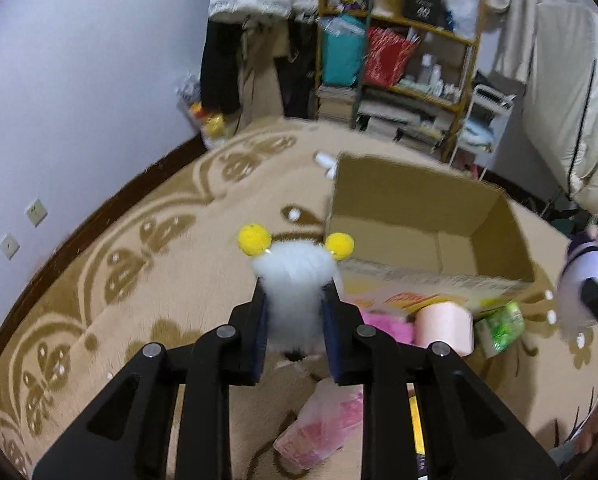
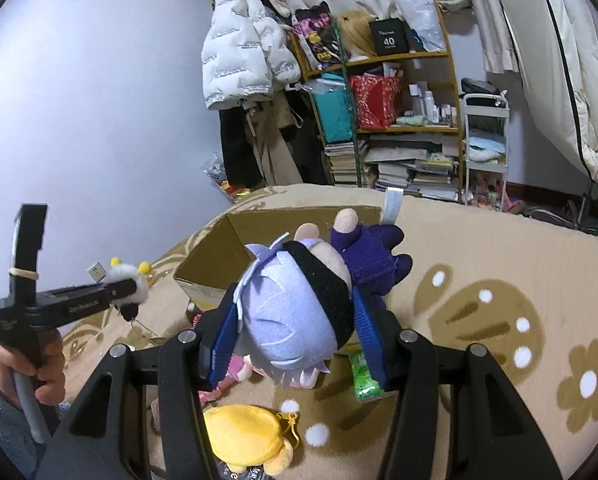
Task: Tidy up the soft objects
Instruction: 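Carry pom-pom and doll into the box and open both tools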
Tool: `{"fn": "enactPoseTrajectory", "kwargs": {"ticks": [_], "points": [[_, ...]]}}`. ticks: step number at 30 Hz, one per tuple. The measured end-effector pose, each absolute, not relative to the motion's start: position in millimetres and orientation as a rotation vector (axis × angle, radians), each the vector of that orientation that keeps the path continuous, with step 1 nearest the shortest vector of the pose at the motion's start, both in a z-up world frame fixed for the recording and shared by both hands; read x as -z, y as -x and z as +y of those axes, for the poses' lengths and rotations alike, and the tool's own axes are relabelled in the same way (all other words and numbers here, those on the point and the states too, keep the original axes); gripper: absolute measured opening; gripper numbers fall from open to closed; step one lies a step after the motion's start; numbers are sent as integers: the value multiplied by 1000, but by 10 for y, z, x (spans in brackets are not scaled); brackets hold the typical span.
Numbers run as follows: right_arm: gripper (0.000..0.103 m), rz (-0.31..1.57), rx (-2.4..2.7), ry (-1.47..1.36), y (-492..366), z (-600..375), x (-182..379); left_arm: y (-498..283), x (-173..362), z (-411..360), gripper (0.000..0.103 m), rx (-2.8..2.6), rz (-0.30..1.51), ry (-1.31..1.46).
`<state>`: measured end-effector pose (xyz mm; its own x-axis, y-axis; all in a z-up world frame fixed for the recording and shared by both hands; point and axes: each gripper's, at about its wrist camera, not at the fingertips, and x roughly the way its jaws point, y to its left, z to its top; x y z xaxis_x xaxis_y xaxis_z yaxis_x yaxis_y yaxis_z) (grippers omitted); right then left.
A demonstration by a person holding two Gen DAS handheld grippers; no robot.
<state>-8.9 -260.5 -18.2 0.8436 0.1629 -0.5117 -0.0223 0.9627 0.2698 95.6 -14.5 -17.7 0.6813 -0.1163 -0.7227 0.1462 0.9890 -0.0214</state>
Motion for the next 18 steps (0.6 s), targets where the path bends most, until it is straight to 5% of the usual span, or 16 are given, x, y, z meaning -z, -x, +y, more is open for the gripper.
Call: {"fn": "enactPoseTrajectory", "kwargs": {"ticks": [18], "points": [[58,485,-146,-170,-506,-2493,30,-1148,-519,-713,23,284,577,-92]]}}
